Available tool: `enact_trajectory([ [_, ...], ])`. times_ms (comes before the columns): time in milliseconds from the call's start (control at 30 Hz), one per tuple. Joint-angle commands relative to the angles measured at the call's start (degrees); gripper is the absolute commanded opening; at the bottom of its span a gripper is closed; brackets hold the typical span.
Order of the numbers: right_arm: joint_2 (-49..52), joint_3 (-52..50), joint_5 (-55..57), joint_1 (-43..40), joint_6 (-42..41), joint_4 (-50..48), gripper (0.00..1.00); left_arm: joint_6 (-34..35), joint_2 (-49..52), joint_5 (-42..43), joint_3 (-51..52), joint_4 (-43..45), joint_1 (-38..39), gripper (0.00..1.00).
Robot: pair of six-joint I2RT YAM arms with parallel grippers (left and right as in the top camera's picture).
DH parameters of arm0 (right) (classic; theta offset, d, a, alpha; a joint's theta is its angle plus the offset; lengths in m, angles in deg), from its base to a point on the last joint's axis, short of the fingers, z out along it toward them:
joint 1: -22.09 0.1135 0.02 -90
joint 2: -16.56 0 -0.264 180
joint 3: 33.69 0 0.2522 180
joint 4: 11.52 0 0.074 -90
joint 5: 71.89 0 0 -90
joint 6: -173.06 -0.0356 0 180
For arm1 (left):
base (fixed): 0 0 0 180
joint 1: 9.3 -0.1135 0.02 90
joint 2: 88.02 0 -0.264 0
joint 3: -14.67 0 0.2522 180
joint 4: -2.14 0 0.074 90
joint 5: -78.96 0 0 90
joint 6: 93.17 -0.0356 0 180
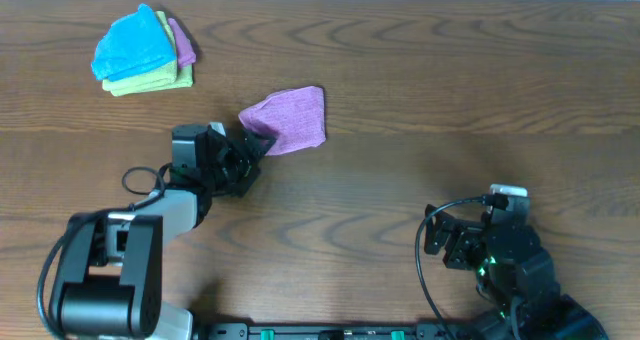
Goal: Fold the cloth
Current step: 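Regrasp the folded cloth with the left gripper and lift it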
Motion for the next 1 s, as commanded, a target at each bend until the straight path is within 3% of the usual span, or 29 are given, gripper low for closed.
enact_trajectory([
  [0,-0.1,-0.4,-0.8,-0.2,1.1,0.0,0.99,2.6,5.0,-4.4,0.7,1.7,0.2,0.95],
  [433,-0.1,-0.4,-2.2,-0.2,-1.5,-0.9,0.99,3.3,16.6,-8.3,-2.4,14.5,2.8,0.96],
  [700,-0.1,-0.4,-5.2,-0.2,-1.5,-0.9,0.99,3.2,21.2,-12.9,-7.2,14.7,7.6,0.95],
  [800,-0.1,-0.4,-5.6,-0.2,-1.5,-0.9,0.99,2.1,22.2,-14.4,-7.7,14.8,7.8,1.00],
  [867,-0.1,-0.4,-6.7,-0.2,-1.5,-0.8,0.99,0.7,23.0,-14.9,-8.0,14.8,7.8,0.90],
  [967,-0.1,-0.4,-8.0,-0.2,-1.5,-0.8,0.99,-0.6,24.8,-15.0,-8.9,14.8,8.1,0.86],
])
